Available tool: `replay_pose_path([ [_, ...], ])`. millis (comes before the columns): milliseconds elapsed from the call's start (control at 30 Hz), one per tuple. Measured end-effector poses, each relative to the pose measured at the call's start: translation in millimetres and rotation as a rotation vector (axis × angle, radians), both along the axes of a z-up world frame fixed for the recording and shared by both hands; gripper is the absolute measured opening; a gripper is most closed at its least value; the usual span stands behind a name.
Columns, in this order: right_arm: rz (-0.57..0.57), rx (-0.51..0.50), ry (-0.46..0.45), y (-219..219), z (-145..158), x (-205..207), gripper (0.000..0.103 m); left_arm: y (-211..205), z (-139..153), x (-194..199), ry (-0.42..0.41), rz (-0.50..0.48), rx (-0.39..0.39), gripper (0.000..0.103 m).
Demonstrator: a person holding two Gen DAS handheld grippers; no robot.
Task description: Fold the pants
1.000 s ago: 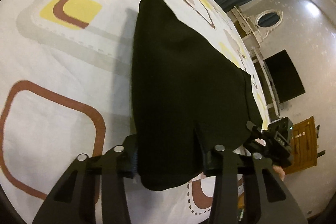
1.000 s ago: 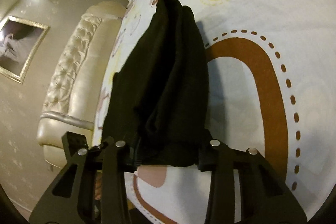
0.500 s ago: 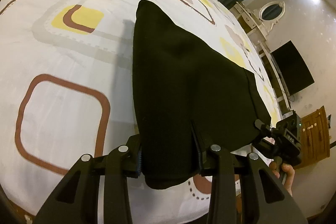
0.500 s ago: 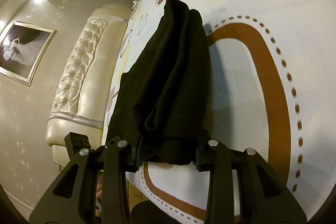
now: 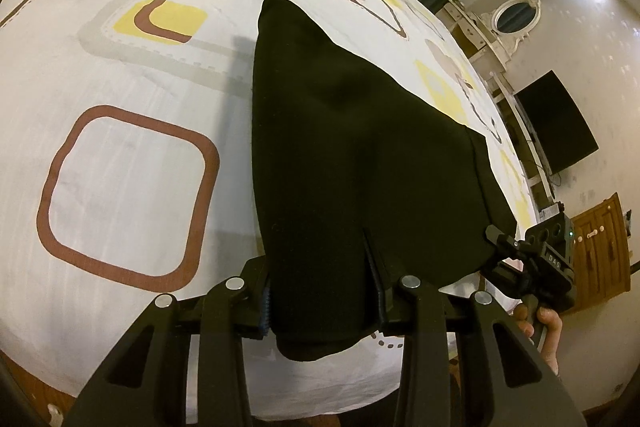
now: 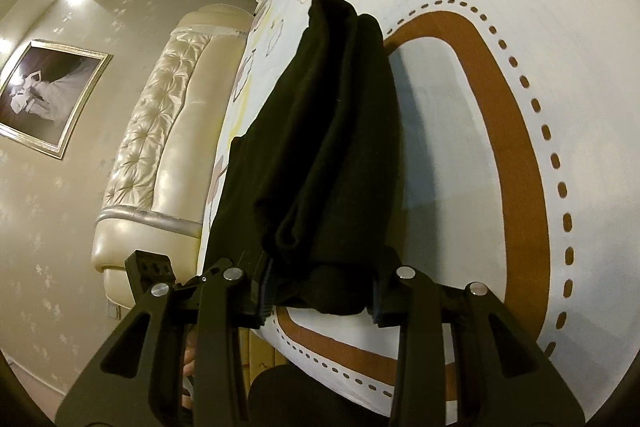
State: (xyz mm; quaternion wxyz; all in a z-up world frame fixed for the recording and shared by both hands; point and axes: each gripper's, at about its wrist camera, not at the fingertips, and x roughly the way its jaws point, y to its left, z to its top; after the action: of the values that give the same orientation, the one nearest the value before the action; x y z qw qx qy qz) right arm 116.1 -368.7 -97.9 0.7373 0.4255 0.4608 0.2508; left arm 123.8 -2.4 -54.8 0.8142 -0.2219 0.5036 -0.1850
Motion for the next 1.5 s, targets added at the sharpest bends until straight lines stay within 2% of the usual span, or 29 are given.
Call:
replay_pose_path([
  [667, -0.011, 0.023, 0.007, 2, -13, -1, 0.035, -5, -14, 5, -0.027, -0.022, -0.032, 0.041],
  [767, -0.013, 0.036, 0.010, 1, -14, -1, 0.036, 0, -17, 3, -0.028, -0.028, -0.041, 0.046],
  [833, -0.018, 0.043, 0.013, -2, -15, 0, 0.037, 1, -18, 3, -0.032, -0.021, -0.033, 0.054],
  [900, -0.025, 0.065, 0.019, -4, -18, 0, 0.037, 3, -20, 2, -0.034, -0.019, -0.037, 0.057],
  [1167, -0.042, 0.137, 0.037, -9, -22, 2, 0.042, 10, -26, 3, -0.025, -0.028, -0.120, 0.074],
  [1333, -0.053, 0.161, 0.048, -14, -22, 1, 0.046, 3, -19, -4, -0.046, -0.050, -0.041, 0.080],
  [1500, -0.071, 0.166, 0.057, -21, -21, -5, 0.053, 0, -10, -12, -0.029, -0.027, 0.020, 0.080],
])
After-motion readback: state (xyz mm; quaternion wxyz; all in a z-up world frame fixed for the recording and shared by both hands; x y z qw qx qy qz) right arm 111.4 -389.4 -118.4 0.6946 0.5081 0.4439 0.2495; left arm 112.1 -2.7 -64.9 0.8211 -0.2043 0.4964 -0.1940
